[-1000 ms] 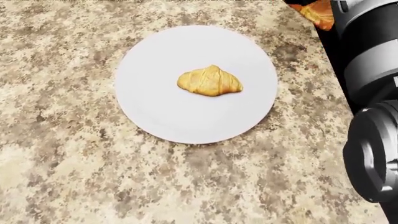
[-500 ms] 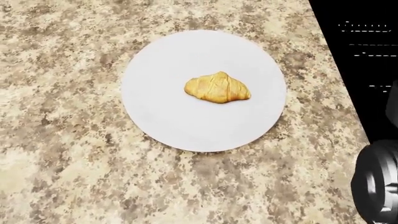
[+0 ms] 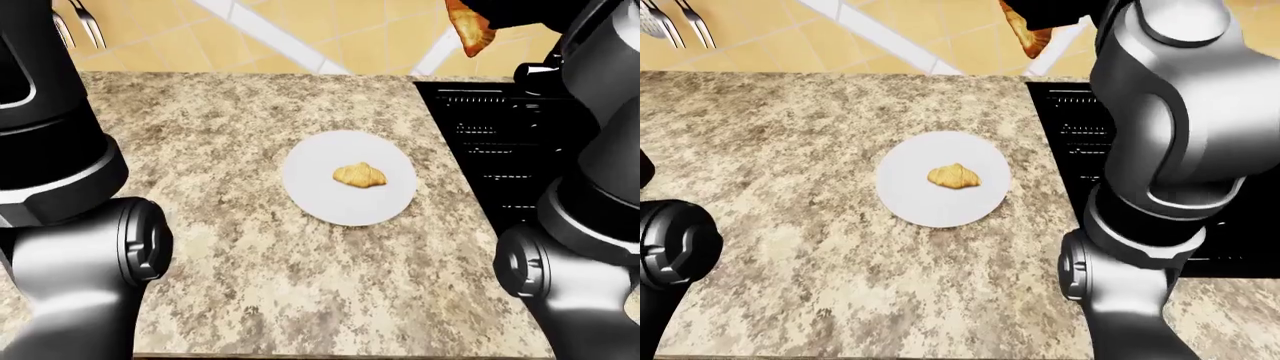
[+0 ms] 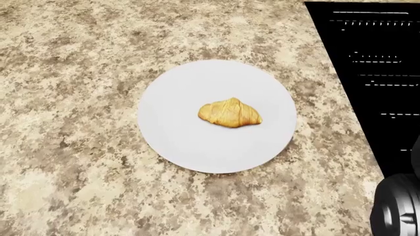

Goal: Place the pastries on the plates.

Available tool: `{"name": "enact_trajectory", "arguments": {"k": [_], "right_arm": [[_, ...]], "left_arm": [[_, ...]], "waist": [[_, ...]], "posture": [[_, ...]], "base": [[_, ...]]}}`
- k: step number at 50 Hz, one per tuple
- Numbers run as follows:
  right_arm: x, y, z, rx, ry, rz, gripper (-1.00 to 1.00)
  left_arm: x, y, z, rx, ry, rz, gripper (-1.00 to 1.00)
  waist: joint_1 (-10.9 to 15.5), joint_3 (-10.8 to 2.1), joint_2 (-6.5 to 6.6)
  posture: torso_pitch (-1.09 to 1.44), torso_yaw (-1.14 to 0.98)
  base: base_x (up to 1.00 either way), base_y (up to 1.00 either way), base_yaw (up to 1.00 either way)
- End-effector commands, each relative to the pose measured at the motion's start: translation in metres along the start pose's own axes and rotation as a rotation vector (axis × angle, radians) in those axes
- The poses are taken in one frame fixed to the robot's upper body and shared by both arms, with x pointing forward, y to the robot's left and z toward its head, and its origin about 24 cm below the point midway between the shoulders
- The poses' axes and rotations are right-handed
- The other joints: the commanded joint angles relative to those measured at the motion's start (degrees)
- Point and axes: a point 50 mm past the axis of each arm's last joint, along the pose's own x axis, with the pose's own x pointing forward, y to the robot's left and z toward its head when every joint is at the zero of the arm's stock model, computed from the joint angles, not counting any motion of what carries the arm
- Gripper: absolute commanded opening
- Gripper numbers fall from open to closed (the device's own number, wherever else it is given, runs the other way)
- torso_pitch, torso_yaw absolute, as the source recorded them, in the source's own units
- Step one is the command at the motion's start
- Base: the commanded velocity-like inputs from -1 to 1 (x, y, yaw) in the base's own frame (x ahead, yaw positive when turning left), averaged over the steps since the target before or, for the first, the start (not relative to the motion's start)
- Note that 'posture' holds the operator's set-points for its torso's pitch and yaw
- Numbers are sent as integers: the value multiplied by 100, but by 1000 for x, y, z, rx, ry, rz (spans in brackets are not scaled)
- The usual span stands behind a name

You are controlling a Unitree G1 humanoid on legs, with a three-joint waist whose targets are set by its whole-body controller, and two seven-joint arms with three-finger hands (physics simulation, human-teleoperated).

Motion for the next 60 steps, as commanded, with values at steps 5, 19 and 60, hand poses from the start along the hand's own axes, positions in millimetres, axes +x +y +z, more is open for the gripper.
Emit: {"name": "enact_trajectory", "arguments": {"k": [5,19,60], "right_arm": [[-14,-9,19,17,-76,-40,-100],[-21,-10,31,15,-113,-46,-100],[-29,-6,32,9,-118,-48,-100]], "left_arm": [[-6,5,11,2,-49,27,100],[-14,6,16,-14,-76,40,100],[-24,9,15,19,-72,65,100]], "waist": [[2,-164,4],[-4,-164,10],[-76,-781,135]], "posture": [[0,0],[0,0],[-14,0]], "base": [[0,0,0],[0,0,0],[-11,0,0]]}}
